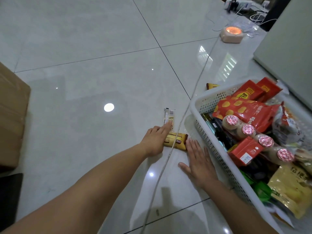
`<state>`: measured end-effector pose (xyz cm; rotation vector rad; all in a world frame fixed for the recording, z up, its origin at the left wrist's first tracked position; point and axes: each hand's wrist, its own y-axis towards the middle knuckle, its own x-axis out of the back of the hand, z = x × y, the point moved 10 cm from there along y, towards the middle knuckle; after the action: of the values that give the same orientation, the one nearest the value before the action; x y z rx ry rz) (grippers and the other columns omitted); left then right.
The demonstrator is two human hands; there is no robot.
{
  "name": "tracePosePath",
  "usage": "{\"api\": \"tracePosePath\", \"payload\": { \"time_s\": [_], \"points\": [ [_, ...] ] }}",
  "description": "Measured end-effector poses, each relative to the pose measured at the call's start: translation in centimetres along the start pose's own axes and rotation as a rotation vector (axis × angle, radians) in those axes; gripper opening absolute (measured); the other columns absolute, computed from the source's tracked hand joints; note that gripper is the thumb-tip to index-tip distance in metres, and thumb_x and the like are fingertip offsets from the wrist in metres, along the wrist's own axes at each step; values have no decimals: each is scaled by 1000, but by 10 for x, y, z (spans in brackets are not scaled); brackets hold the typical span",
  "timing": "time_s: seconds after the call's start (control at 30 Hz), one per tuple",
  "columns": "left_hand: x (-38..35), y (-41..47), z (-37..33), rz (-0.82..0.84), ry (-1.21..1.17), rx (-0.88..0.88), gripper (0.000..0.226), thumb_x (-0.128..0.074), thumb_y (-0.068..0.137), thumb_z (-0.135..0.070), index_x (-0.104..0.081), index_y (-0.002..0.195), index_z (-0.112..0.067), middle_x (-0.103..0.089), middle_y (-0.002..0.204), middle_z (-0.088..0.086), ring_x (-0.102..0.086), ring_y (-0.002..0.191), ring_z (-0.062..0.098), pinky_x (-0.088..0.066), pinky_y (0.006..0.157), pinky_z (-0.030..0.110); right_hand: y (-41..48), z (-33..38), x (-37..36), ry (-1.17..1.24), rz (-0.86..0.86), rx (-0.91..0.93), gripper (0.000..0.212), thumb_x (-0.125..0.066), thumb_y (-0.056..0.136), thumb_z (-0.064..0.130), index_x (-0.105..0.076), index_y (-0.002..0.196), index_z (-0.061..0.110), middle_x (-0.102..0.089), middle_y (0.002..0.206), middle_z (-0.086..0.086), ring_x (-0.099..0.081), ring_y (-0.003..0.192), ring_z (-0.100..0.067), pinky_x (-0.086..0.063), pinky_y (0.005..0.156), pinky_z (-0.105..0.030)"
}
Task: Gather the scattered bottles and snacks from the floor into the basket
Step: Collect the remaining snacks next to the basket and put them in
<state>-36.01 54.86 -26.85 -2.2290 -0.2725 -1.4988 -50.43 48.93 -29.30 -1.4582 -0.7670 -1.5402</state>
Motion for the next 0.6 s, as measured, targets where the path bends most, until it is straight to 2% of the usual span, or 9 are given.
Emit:
{"api": "tracePosePath", "payload": {
  "time_s": [0.07,0.13,0.23,0.33,0.4,0.47,0.53,0.6],
  "points": [
    [5,-4,3,-19,-68,40,91,-52,85,-4,7,152,-22,-40,145,6,-40,122,26,-32,104,36,-7,-8,-1,-27,-14,-36,82,0,86,70,14,149,20,-5,160,-2,3,145,-13,1,115,-39],
    [6,-8,4,8,-136,56,88,-53,87,-5,3,153,-24,-47,136,8,-45,115,25,-41,97,36,-12,-12,-3,-29,6,-61,82,-2,87,69,11,150,19,-10,159,-5,-2,146,-15,-1,115,-39],
    [6,-15,-6,45,-208,25,82,-50,88,-4,-3,153,-24,-44,140,9,-47,119,27,-43,94,36,-13,-2,0,-23,0,-43,83,-7,88,69,0,151,16,-15,158,-8,-10,145,-18,0,115,-38],
    [7,-18,-14,67,-230,10,84,-47,86,2,-6,153,-27,-37,148,6,-46,126,27,-43,95,35,-11,10,5,-16,-19,1,82,-9,89,68,-8,151,15,-19,157,-9,-16,144,-21,-7,114,-42],
    [3,-19,-15,88,-229,-1,83,-45,86,5,-8,153,-28,-32,150,5,-44,128,27,-44,96,38,-10,13,4,-19,-18,30,78,-9,90,67,-13,151,18,-20,156,-7,-16,144,-21,-9,114,-44],
    [-1,-20,-11,106,-222,23,70,-46,91,-3,-17,151,-24,-32,147,6,-46,125,29,-46,95,41,-10,12,4,-30,-10,33,76,-8,90,67,-15,150,21,-22,156,-5,-12,145,-19,-7,115,-44],
    [-1,-22,-3,115,-94,50,58,-48,95,-14,-26,148,-24,-34,139,10,-45,121,32,-45,94,40,-11,9,2,-34,8,18,77,-6,90,67,-18,149,19,-26,154,-5,-13,144,-19,-5,115,-44],
    [6,-23,3,68,112,50,57,-45,95,-17,-27,148,-29,-35,130,13,-39,118,32,-41,91,38,-16,2,0,-34,20,-12,80,-4,88,68,-17,149,18,-26,154,-5,-17,143,-19,-6,114,-44]
  ]
}}
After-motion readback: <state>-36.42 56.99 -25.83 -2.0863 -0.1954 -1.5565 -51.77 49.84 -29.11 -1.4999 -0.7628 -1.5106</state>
